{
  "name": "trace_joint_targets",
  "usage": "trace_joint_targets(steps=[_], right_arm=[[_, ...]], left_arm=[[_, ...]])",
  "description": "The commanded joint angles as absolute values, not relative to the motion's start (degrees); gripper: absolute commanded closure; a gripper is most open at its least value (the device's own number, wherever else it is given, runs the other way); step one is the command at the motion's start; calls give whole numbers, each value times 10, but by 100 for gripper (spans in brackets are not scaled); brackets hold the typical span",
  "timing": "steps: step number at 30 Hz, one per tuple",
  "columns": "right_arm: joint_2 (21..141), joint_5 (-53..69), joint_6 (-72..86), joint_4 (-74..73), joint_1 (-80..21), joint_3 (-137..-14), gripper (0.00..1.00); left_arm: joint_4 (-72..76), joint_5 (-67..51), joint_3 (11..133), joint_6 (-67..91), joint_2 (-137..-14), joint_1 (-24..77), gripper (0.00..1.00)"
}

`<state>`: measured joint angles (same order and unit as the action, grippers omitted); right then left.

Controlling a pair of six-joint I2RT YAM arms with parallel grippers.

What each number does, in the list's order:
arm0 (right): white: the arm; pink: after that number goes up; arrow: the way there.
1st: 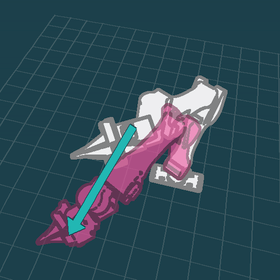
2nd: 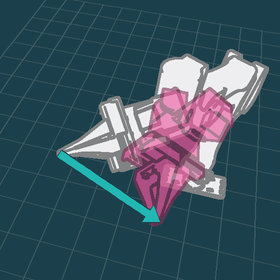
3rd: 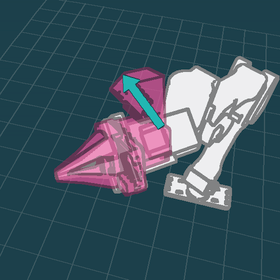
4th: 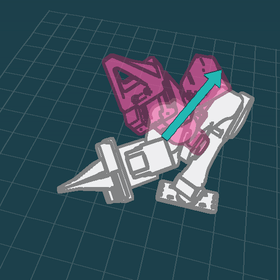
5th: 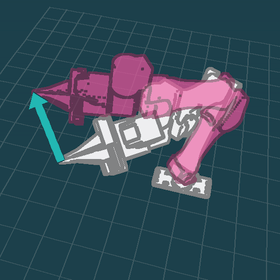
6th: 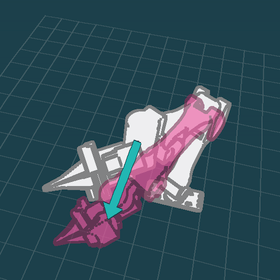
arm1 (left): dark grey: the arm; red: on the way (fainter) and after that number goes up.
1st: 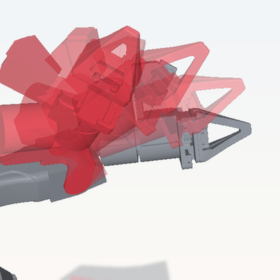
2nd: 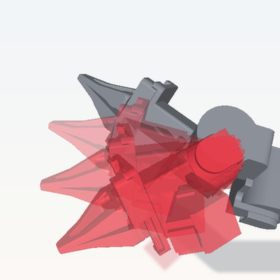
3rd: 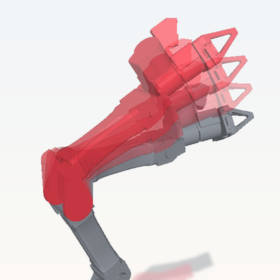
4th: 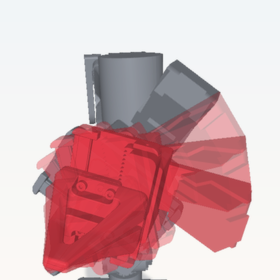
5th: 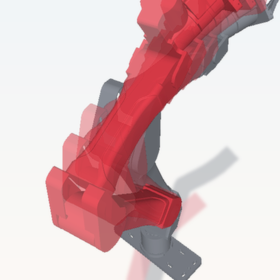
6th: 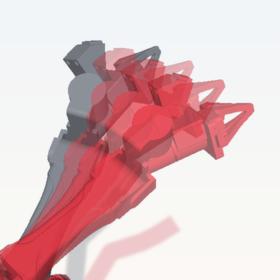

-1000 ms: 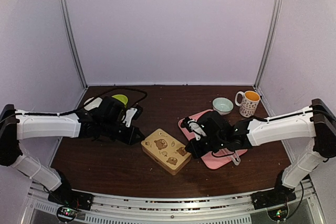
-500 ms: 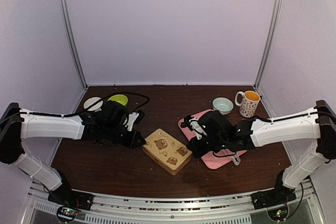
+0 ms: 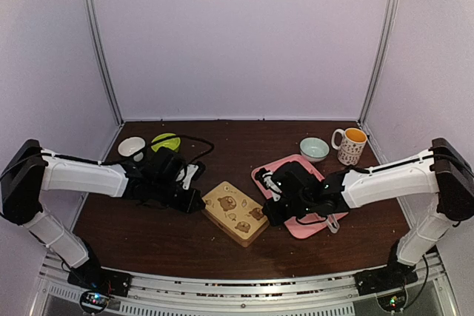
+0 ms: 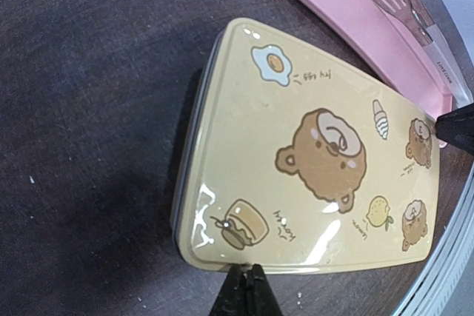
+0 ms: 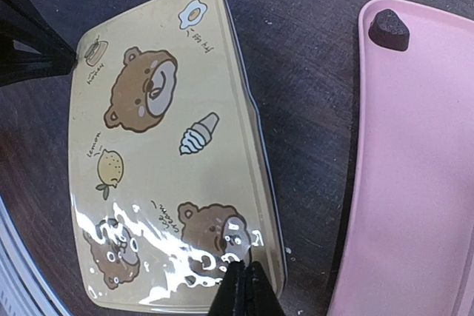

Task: Pack the chocolate

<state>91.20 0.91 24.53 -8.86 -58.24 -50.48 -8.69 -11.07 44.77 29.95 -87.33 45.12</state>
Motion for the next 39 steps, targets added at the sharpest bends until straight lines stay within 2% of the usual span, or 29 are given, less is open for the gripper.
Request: trace_joint_targets(steps=[1,9,16,19,21,22,23,24,25,26,27,28,35,39], right_arm=[[867,-9,233,-102,-584,-506,100],[775,-89,211,-92,-584,-483,100],[643,-225,207,-54,-577,-411,100],[593,-275,197,-47,-569,-381,98],[564,-307,188,-50,-562,-367,90],[551,-323,180,-51,-558,-360,70],[537,-344,174,-52,-556,-352,44],[525,-367,170,-55,-554,-347,27],[513,-393,168,-59,-553,-343,14],[502,-416,164,-60,-551,-339,5],[491,-432,157,-59,-550,-333,1],[481,-440,146,-54,-548,-328,0],[473,-520,83,-27,-544,-316,0],[481,-480,39,79,-534,-272,0]], left_arm=[[-76,-80,445,308,-891,461,100],[-115,-20,459,310,-818,470,100],[-140,100,429,344,-679,470,100],[-143,142,403,333,-604,470,91],[-140,154,390,320,-553,470,81],[-140,161,386,313,-530,470,75],[-142,167,383,308,-510,470,65],[-144,174,379,301,-492,470,54],[-144,179,376,292,-476,470,44],[-143,182,371,279,-462,470,23],[-141,184,367,266,-444,470,6],[-139,186,362,253,-433,470,3],[-152,244,355,193,-383,470,2],[-139,293,335,160,-361,469,2]])
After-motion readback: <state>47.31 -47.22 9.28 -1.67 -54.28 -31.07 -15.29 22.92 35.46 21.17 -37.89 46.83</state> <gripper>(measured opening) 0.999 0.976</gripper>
